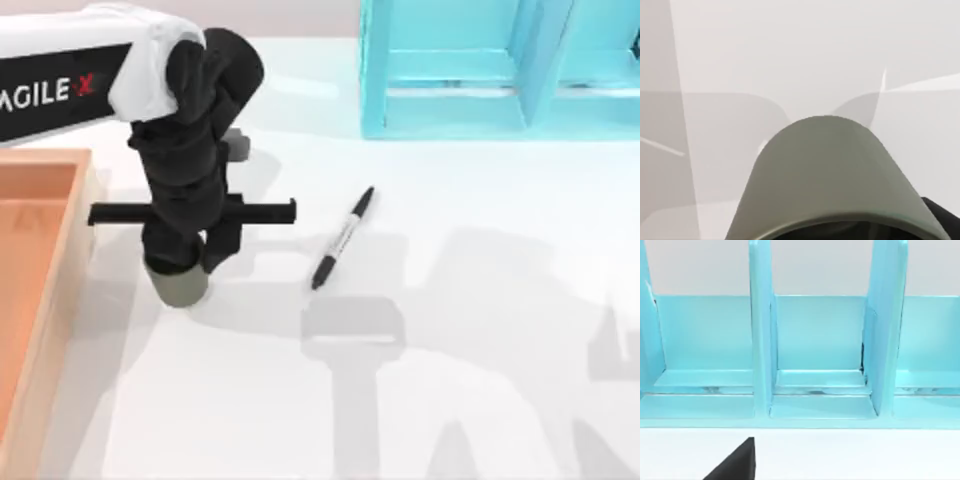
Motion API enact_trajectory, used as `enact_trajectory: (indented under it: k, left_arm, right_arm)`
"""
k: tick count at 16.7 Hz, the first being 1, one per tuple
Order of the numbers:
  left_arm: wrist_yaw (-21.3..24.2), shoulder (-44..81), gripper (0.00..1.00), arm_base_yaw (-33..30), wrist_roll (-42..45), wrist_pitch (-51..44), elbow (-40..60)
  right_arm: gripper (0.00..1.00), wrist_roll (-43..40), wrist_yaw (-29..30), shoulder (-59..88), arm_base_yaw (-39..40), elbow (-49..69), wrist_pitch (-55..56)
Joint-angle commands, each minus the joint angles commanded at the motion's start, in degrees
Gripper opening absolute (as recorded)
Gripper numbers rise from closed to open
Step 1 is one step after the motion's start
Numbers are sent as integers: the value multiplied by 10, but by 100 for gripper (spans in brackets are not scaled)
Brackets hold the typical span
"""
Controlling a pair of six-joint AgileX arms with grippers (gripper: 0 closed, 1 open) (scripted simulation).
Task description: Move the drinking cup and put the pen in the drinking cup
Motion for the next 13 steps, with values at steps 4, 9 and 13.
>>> enact_trajectory:
  k: [4, 9, 13]
  left_arm:
    - [0, 0, 8, 0, 0, 0, 0]
    - [0, 0, 45, 0, 0, 0, 0]
    - [0, 0, 75, 0, 0, 0, 0]
  right_arm:
    - [100, 0, 0, 0, 0, 0, 0]
    - [100, 0, 0, 0, 0, 0, 0]
    - [100, 0, 0, 0, 0, 0, 0]
